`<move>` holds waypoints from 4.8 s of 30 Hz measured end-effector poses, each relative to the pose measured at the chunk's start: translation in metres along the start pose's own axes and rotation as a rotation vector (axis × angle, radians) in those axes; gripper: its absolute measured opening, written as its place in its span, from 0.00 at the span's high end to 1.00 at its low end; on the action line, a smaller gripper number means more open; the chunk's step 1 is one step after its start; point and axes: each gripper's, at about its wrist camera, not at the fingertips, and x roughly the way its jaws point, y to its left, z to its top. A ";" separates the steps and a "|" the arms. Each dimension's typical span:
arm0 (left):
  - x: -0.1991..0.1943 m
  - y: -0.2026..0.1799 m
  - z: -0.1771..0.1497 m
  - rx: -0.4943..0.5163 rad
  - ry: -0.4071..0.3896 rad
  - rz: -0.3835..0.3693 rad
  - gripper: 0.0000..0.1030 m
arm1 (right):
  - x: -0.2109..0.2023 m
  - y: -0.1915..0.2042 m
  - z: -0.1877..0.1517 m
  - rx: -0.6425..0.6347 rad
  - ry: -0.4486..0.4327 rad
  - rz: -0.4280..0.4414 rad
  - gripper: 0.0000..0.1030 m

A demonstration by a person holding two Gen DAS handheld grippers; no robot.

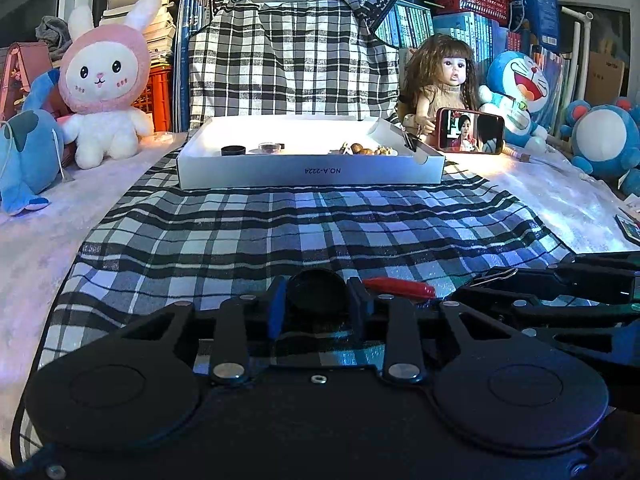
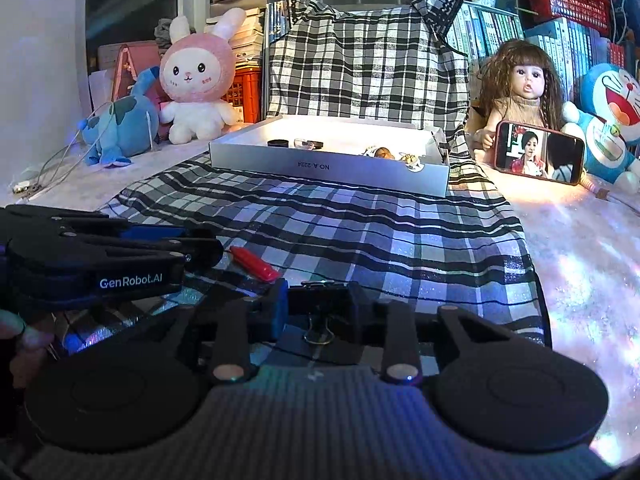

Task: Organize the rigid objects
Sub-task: 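Carry the binder clip and black cap over the white tray with both tools, then open the right tool releasing the binder clip while the left tool drops the black cap, then withdraw both tools from the tray toward the remaining items on the cloth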

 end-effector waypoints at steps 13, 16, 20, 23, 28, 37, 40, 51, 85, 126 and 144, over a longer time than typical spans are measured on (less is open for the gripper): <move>0.016 0.016 0.058 -0.033 -0.005 0.015 0.70 | 0.012 -0.026 0.047 0.103 -0.029 -0.033 0.65; 0.026 0.023 0.078 -0.033 -0.012 0.020 0.70 | 0.021 -0.036 0.064 0.137 -0.025 -0.033 0.65; 0.046 0.037 0.108 -0.081 0.008 -0.012 0.70 | 0.037 -0.050 0.088 0.181 -0.013 -0.022 0.65; 0.063 0.049 0.128 -0.116 0.020 -0.029 0.70 | 0.055 -0.060 0.106 0.219 0.008 -0.008 0.65; 0.098 0.062 0.151 -0.111 0.064 -0.029 0.70 | 0.086 -0.071 0.132 0.246 0.051 -0.005 0.65; 0.155 0.076 0.161 -0.125 0.180 -0.021 0.70 | 0.145 -0.088 0.151 0.304 0.203 -0.002 0.65; 0.166 0.076 0.157 -0.114 0.196 -0.010 0.70 | 0.158 -0.088 0.150 0.288 0.233 -0.008 0.65; 0.197 0.076 0.150 -0.112 0.223 0.009 0.70 | 0.192 -0.080 0.150 0.249 0.278 -0.029 0.65; 0.231 0.073 0.158 -0.048 0.171 0.088 0.63 | 0.222 -0.078 0.152 0.209 0.213 -0.086 0.61; 0.025 0.012 0.050 -0.013 0.019 -0.021 0.24 | 0.039 -0.037 0.075 0.047 -0.018 0.000 0.16; -0.018 0.027 0.006 -0.085 -0.004 0.039 0.24 | -0.013 0.003 0.000 0.048 -0.006 0.024 0.15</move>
